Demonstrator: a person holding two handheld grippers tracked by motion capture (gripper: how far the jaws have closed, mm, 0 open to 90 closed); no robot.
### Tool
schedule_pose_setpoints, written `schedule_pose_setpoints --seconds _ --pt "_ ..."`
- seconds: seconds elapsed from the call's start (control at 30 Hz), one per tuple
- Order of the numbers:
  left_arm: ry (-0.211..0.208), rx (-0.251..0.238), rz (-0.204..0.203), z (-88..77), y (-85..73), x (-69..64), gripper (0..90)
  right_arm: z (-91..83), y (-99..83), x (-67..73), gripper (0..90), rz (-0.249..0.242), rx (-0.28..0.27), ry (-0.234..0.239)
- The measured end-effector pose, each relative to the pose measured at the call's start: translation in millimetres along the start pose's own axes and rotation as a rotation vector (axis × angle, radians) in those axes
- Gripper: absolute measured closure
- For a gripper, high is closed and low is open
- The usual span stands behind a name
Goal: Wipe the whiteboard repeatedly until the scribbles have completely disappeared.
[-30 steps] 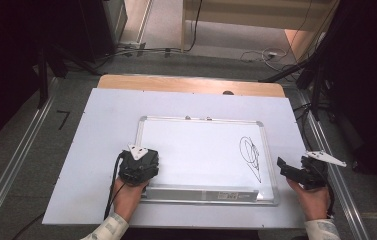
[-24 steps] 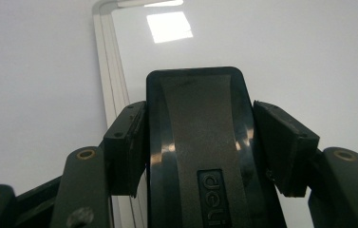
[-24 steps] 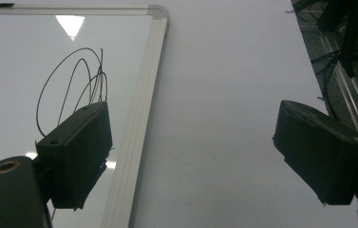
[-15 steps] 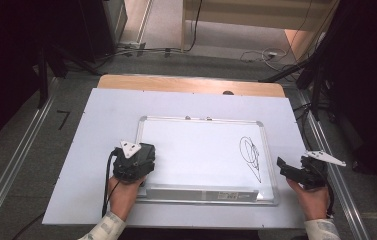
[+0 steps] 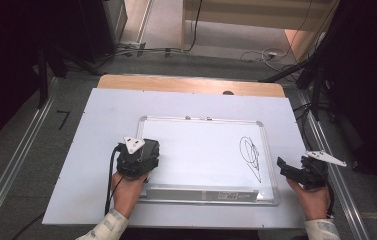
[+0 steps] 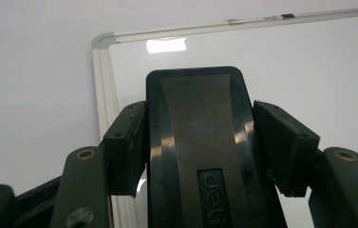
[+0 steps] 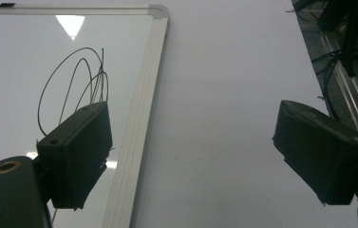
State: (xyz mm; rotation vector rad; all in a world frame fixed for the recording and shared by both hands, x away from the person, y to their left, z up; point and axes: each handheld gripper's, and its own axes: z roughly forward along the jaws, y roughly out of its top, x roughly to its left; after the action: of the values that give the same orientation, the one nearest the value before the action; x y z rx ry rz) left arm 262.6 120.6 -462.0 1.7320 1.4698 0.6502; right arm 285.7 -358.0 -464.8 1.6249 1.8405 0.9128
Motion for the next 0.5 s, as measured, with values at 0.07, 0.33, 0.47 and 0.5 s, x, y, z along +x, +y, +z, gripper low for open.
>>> schedule_pose_setpoints --seconds 0.07,0.33,0.47,0.5 --pt "-0.009 -0.003 0.000 1.7 3.8 -3.7 39.2 0.1 0.2 -0.2 11.2 0.002 0.000 0.001" --pt "-0.029 -0.006 0.035 10.1 19.7 -23.7 39.2 0.8 0.7 0.4 11.3 0.003 0.001 0.007" --pt "-0.040 -0.008 0.036 12.3 23.3 -27.2 39.1 0.9 0.8 0.4 11.3 0.003 0.002 0.009" --pt "-0.048 -0.003 0.039 13.7 24.8 -29.8 39.1 0.8 0.8 0.3 11.3 0.002 0.000 0.009"
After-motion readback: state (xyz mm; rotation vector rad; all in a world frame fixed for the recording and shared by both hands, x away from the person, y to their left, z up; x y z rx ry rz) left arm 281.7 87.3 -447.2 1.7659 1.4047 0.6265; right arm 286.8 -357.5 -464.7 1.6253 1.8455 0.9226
